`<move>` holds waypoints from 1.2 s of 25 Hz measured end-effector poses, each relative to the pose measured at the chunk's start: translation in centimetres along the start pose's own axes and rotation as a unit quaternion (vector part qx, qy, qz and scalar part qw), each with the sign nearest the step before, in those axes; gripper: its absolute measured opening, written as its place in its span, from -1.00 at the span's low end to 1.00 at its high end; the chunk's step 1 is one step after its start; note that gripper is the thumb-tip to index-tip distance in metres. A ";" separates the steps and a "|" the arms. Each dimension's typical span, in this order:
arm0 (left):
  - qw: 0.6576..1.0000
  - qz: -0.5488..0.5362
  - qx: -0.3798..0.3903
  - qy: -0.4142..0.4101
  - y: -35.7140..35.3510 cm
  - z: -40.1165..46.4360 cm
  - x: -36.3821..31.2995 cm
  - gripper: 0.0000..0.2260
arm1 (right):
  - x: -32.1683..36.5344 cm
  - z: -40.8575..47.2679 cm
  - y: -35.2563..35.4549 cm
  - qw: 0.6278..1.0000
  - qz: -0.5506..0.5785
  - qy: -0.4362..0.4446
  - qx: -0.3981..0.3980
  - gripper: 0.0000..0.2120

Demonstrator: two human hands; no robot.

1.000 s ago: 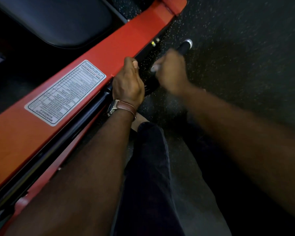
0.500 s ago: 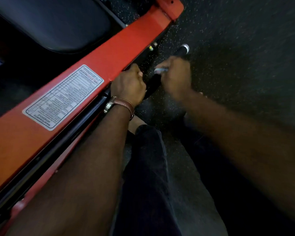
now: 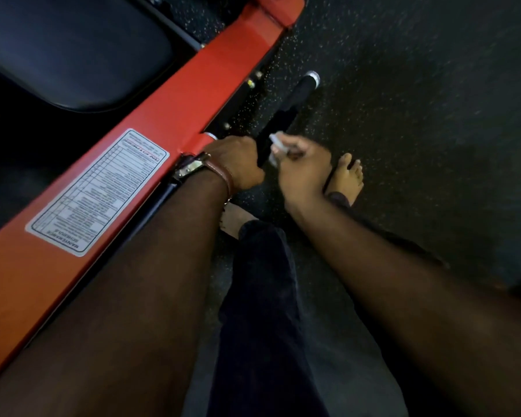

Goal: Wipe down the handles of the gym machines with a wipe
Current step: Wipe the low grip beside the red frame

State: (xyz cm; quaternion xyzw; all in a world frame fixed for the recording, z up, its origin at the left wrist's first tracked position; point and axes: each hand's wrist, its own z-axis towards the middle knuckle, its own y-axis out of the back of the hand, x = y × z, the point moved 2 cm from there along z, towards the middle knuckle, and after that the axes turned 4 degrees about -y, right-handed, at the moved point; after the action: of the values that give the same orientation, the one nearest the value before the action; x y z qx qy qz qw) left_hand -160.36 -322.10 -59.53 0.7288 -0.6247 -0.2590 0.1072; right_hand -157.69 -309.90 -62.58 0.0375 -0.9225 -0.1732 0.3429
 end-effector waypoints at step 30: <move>0.994 -0.085 -0.008 0.074 0.1 1.2 -0.6 -0.61 | 7.0 11.3 -2.0 0.847 -0.466 0.205 0.151 -0.90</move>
State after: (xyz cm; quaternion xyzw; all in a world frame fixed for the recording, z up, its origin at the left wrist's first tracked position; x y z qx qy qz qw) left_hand -161.12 -321.31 -60.28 0.7957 -0.5487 -0.2175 0.1362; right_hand -170.45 -309.75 -66.88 0.5492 -0.7201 -0.1591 0.3932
